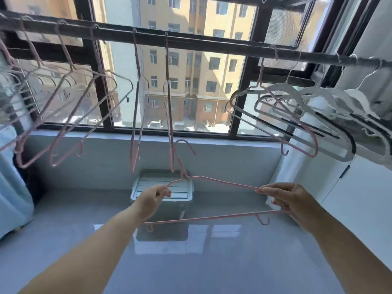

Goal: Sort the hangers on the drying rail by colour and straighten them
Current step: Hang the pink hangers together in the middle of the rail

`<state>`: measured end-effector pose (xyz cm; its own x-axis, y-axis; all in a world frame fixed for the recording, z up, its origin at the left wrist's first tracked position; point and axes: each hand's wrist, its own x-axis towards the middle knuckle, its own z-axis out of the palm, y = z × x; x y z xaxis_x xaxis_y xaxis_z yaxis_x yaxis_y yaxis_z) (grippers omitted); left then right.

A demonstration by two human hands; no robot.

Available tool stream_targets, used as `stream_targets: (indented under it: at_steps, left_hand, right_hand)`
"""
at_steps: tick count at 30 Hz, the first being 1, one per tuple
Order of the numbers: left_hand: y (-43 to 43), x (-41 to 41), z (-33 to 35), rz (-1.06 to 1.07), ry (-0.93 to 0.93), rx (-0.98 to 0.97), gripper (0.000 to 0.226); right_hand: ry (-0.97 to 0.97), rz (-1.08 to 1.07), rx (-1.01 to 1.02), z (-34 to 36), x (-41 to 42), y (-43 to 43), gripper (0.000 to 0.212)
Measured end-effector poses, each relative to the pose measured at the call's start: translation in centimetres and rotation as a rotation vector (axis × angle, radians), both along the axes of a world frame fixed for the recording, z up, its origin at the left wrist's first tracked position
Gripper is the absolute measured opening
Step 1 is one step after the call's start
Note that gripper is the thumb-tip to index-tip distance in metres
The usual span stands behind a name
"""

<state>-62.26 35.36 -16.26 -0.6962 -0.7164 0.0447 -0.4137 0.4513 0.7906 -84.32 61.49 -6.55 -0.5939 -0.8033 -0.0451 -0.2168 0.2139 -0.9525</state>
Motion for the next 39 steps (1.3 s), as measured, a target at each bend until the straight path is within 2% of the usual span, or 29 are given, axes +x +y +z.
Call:
stream_targets:
  at_steps: [1, 3, 4, 6, 7, 9, 14, 19, 23, 27, 30, 32, 36, 39]
  left_hand:
    - [0.2, 0.7, 0.1, -0.013, 0.052, 0.070, 0.020]
    - [0.9, 1.9, 0.4, -0.009, 0.114, 0.175, 0.017]
    - [1.2, 2.4, 0.6, -0.002, 0.118, 0.198, 0.014]
    - [1.5, 2.9, 0.8, 0.017, 0.131, 0.217, 0.010]
    - [1.6, 3.0, 0.9, 0.037, 0.135, 0.224, 0.011]
    - [2.0, 2.7, 1.3, 0.086, 0.154, 0.240, 0.015]
    - [3.9, -0.1, 3.0, 0.222, 0.294, 0.291, 0.031]
    - [6.6, -3.1, 5.6, 0.230, 0.458, 0.589, 0.033]
    - [8.6, -5.7, 7.3, 0.266, 0.593, 0.777, 0.032]
    - [9.6, -7.0, 8.9, 0.264, 0.667, 0.860, 0.031]
    - [10.6, -7.3, 10.9, 0.208, 0.737, 0.920, 0.033]
    - [11.3, -6.9, 12.2, 0.119, 0.767, 0.853, 0.031]
    - [13.0, -4.8, 14.8, -0.067, 0.592, 0.385, 0.032]
    - [13.9, -4.0, 16.4, -0.095, 0.580, 0.235, 0.041]
  right_hand:
    - [0.029, -0.025, -0.002, -0.4, -0.2, -0.2, 0.017]
    - [0.125, -0.143, 0.002, -2.1, -1.5, -0.7, 0.011]
    - [0.210, -0.198, 0.023, -2.8, -2.0, -0.9, 0.016]
    - [0.436, -0.252, 0.173, -4.9, -3.1, -1.5, 0.049]
    - [0.523, -0.239, 0.256, -5.7, -3.3, -1.7, 0.059]
    - [0.563, -0.166, 0.305, -6.5, -2.0, -2.2, 0.063]
    - [0.540, 0.101, 0.174, -6.9, 4.8, -3.3, 0.053]
    - [0.434, 0.326, 0.087, -7.6, 10.8, -3.7, 0.041]
    - [0.262, 0.374, 0.042, -7.2, 13.8, -3.8, 0.043]
    - [0.272, 0.293, 0.000, -6.1, 13.7, -3.4, 0.042]
    - [0.238, 0.200, -0.104, -4.6, 13.1, -3.0, 0.039]
    - [0.176, 0.171, -0.189, -3.2, 12.9, -2.4, 0.037]
    - [0.127, 0.171, -0.337, 0.5, 12.6, -1.7, 0.034]
    - [0.131, 0.204, -0.432, 3.5, 12.2, -2.2, 0.036]
